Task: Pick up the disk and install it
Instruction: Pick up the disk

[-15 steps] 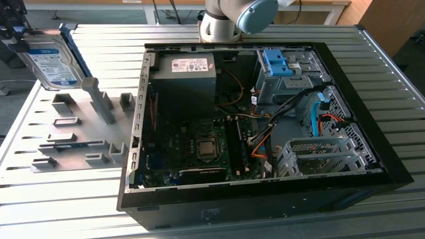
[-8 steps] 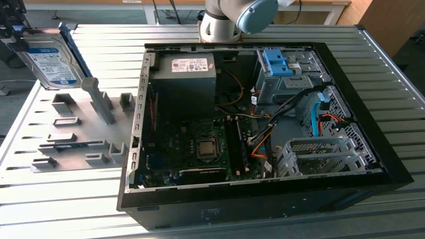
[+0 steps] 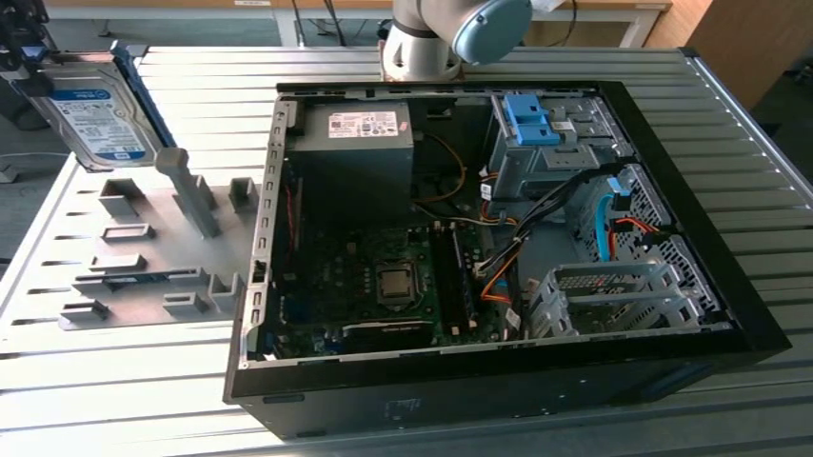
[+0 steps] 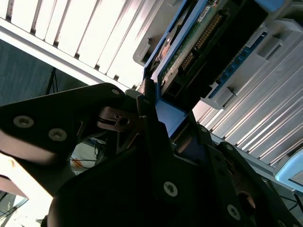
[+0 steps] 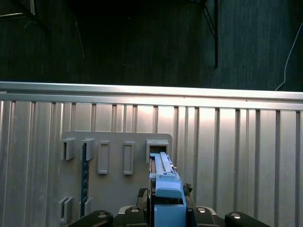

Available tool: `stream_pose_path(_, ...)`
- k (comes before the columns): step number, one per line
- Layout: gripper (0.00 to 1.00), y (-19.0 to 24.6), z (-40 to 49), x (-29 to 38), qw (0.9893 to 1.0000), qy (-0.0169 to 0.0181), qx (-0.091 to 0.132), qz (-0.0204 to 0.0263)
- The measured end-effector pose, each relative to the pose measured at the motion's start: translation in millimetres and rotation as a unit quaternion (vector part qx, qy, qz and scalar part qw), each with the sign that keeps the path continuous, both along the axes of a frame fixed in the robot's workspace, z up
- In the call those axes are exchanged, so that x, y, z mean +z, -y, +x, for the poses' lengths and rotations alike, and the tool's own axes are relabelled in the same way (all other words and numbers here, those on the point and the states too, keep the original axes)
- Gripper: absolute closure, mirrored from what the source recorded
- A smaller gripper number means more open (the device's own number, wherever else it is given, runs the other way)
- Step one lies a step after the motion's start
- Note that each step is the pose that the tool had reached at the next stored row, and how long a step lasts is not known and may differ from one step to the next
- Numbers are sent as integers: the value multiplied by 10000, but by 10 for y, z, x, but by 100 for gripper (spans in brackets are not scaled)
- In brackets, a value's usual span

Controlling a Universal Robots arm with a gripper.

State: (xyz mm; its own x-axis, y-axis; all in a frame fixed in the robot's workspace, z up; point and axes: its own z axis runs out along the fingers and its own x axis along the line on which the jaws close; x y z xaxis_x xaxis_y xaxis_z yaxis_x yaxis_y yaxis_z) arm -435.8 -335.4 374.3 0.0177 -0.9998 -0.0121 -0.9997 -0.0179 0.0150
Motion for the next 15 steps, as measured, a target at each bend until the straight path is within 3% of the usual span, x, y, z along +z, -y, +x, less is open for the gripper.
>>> stream_pose_path(15,63,0,0,37,10000,1,0,0)
